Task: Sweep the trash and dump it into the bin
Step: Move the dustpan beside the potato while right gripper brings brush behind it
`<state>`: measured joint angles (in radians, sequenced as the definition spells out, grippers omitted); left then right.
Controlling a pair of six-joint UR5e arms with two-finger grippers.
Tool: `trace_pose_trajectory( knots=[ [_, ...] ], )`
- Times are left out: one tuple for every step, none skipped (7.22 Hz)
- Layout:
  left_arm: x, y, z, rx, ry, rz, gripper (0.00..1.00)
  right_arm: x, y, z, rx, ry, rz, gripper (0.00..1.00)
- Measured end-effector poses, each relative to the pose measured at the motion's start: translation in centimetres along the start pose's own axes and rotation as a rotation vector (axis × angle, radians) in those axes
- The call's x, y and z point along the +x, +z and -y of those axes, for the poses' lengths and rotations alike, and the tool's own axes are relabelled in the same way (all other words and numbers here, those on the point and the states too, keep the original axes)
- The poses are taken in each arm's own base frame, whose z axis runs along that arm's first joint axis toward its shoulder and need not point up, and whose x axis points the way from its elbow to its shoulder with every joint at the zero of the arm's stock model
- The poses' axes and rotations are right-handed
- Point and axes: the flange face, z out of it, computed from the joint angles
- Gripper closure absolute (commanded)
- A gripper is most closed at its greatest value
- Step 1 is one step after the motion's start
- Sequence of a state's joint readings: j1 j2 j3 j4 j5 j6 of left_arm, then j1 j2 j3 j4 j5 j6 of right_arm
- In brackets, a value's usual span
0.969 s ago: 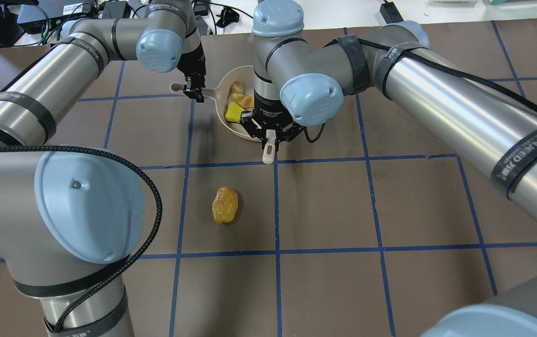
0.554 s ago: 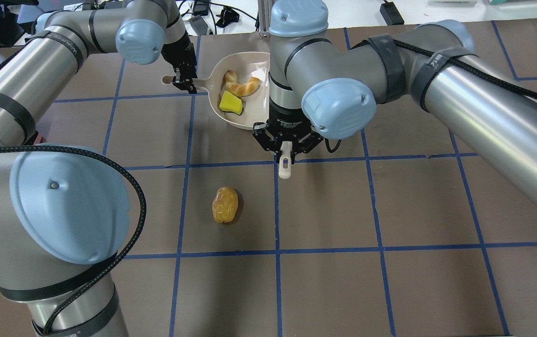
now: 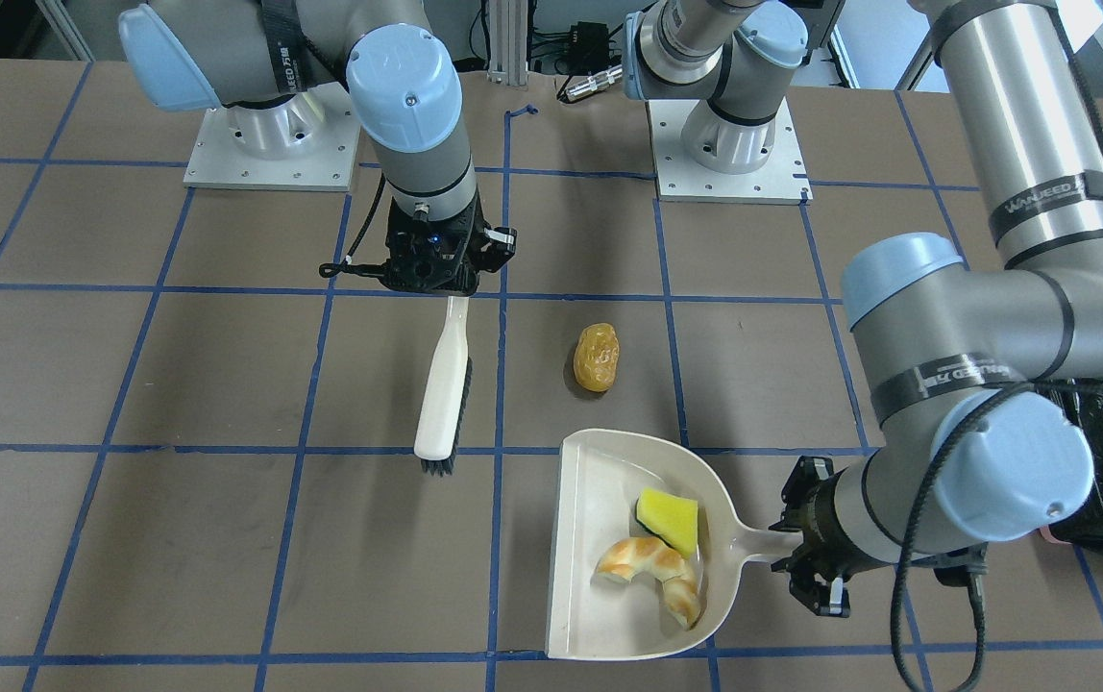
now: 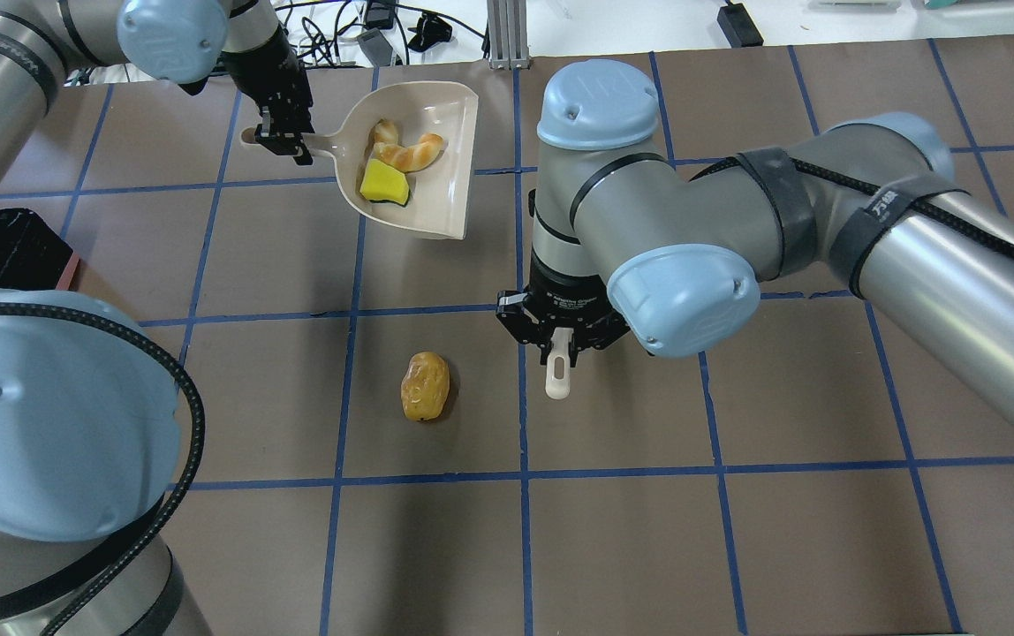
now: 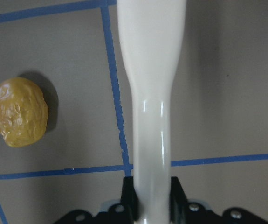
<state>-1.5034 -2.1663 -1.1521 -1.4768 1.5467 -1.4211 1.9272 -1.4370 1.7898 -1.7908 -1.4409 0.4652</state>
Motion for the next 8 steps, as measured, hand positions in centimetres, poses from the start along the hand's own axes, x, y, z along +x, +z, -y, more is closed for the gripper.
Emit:
trace_pose_trajectory(
  knots=[
    [-1.4, -1.4, 1.2, 0.008, 0.008, 0.024, 1.0, 0.0, 0.5, -1.1, -0.009, 0.018, 0.001, 1.0],
    [-3.1, -1.8, 2.4, 0.027, 0.021, 0.055, 1.0, -0.6, 1.0, -2.3, -0.015, 0.027, -0.003, 1.0],
    [-5.1, -1.4, 3.3, 0.041, 0.038, 0.087, 1.0, -1.9, 1.8, -3.5, -0.014, 0.03, -0.01, 1.0],
    [-7.2, -0.7, 4.1, 0.046, 0.057, 0.114, 1.0, -3.3, 2.7, -4.7, -0.005, 0.024, -0.016, 1.0],
    [-9.5, 0.2, 4.8, 0.052, 0.069, 0.14, 1.0, -4.2, 4.0, -5.4, -0.005, 0.017, -0.021, 1.0],
    [-11.5, 1.3, 5.3, 0.059, 0.073, 0.158, 1.0, -4.6, 5.3, -5.7, -0.011, 0.013, -0.025, 1.0],
    [-13.5, 2.8, 5.9, 0.076, 0.07, 0.16, 1.0, -4.5, 6.5, -6.0, -0.018, 0.008, -0.027, 1.0],
    [-15.3, 4.5, 6.5, 0.102, 0.062, 0.155, 1.0, -4.4, 7.4, -6.3, -0.022, 0.004, -0.028, 1.0]
  ],
)
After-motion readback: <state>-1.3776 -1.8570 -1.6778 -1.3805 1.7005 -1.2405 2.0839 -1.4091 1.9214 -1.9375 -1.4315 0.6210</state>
